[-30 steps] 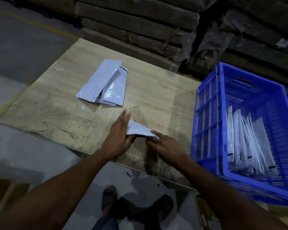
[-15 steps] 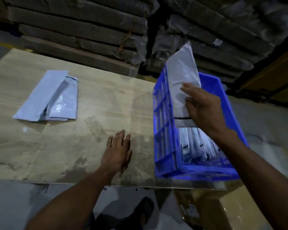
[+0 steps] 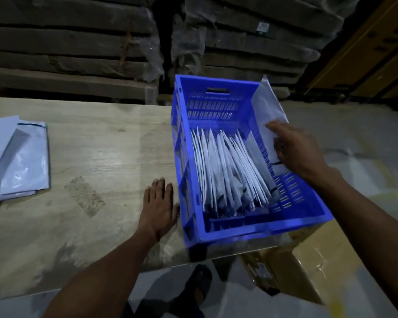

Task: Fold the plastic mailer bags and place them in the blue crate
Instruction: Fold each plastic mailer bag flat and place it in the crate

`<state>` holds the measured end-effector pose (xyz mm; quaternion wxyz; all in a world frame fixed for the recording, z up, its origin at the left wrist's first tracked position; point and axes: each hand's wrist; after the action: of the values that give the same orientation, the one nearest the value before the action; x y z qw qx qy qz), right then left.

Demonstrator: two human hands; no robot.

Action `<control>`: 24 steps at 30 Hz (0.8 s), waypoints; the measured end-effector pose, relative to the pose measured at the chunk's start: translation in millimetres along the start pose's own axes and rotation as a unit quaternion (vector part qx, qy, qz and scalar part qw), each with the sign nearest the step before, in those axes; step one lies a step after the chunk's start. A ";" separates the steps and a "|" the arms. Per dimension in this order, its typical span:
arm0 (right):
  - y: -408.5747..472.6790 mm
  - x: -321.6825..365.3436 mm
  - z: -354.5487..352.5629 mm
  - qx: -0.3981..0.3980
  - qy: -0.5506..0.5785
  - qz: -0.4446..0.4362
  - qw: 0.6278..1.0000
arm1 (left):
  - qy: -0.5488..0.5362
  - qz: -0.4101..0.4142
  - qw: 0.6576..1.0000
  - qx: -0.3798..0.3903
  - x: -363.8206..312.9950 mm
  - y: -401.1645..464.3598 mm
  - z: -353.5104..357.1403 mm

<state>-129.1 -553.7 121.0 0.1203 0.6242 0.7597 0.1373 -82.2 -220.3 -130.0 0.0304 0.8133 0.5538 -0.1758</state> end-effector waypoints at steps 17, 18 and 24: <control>-54.2 -7.1 65.8 0.262 -0.056 0.090 0.959 | 0.003 -0.014 1.000 0.017 -1.0 1.9 -1.2; -57.5 -6.6 68.6 0.261 -0.047 0.091 0.960 | 0.008 -0.013 1.000 0.019 -1.0 1.7 -0.2; -53.1 -16.0 87.0 0.238 -0.001 0.071 0.969 | 0.021 -0.012 0.999 0.021 0.5 2.4 1.3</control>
<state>-143.9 -574.0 21.0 -0.0410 0.6871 0.7244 -0.0395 -80.1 -221.1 -131.7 -0.0002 0.8108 0.5599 -0.1707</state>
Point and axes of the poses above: each hand's wrist, its own y-axis towards the middle knuckle, its own z-axis out of the palm, x = y × z, and after that the axes turned 12 degrees about -z, right-handed
